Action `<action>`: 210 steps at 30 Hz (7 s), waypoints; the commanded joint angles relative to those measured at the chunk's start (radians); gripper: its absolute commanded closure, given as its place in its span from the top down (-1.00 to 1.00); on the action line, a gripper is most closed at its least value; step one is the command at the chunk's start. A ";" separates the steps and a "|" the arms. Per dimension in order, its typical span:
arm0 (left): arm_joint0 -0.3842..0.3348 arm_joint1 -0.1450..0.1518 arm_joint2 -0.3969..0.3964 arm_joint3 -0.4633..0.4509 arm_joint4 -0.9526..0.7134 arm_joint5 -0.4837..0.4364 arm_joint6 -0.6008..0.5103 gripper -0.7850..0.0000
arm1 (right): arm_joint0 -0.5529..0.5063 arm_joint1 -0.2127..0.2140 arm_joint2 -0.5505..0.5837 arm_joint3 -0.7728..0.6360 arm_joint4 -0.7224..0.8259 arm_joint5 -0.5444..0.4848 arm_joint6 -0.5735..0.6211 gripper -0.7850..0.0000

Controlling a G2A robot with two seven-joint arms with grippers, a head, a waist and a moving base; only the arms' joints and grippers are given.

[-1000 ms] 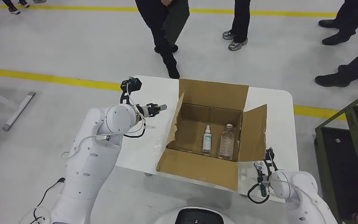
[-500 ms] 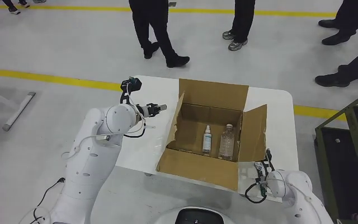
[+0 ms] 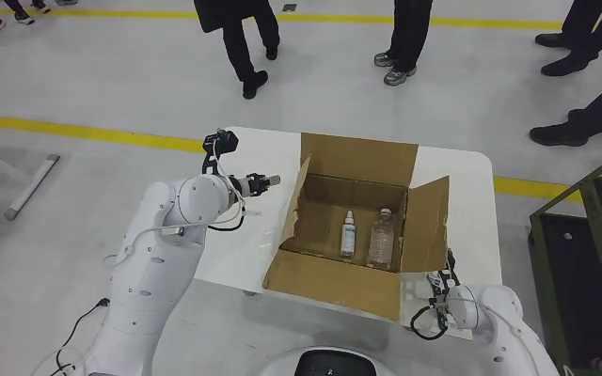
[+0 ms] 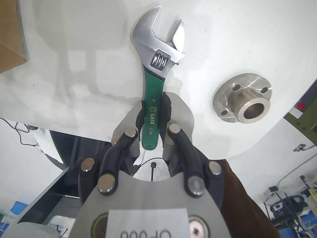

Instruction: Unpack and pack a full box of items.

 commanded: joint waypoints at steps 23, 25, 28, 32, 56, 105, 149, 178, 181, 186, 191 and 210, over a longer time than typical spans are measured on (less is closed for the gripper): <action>0.000 0.000 0.000 0.000 0.000 0.000 0.000 1.00 | -0.178 0.017 0.416 -0.366 0.295 -0.050 -0.081 -1.00; 0.000 0.000 0.000 0.000 0.000 0.000 0.000 1.00 | -0.211 0.016 0.466 -0.411 0.332 -0.051 -0.106 -1.00; 0.000 0.000 0.000 0.000 0.000 0.000 0.000 1.00 | -0.247 0.014 0.497 -0.436 0.350 -0.046 -0.128 -1.00; 0.000 0.000 0.000 0.000 0.000 0.000 0.000 1.00 | -0.247 0.014 0.497 -0.436 0.350 -0.046 -0.128 -1.00; 0.000 0.000 0.000 0.000 0.000 0.000 0.000 1.00 | -0.256 0.007 0.817 -0.614 0.969 -0.184 -0.293 -1.00; 0.000 0.000 0.000 0.000 0.000 0.000 0.000 1.00 | 0.416 -0.055 -0.425 0.014 0.523 0.259 -0.603 -1.00; 0.000 0.000 0.000 0.000 0.000 0.000 0.000 1.00 | 0.769 -0.273 -0.794 0.754 0.644 0.363 -0.628 -1.00; 0.000 0.000 0.000 0.000 0.000 0.000 0.000 1.00 | 0.861 -0.369 -0.817 0.930 0.626 0.370 -0.641 1.00; 0.000 0.000 0.000 0.000 0.000 0.000 0.000 1.00 | 0.837 -0.346 -0.770 0.846 0.606 0.377 -0.645 1.00; 0.000 0.000 0.000 0.000 0.000 0.000 0.000 1.00 | 0.721 -0.267 -0.625 0.558 0.501 0.386 -0.639 0.40; 0.000 0.000 0.000 0.000 0.000 0.000 0.000 1.00 | 0.469 -0.176 -0.370 0.092 0.409 0.283 -0.599 -1.00; 0.000 0.000 0.000 0.000 0.000 0.000 0.000 1.00 | -0.136 -0.090 0.295 -0.513 0.274 0.067 -0.625 -1.00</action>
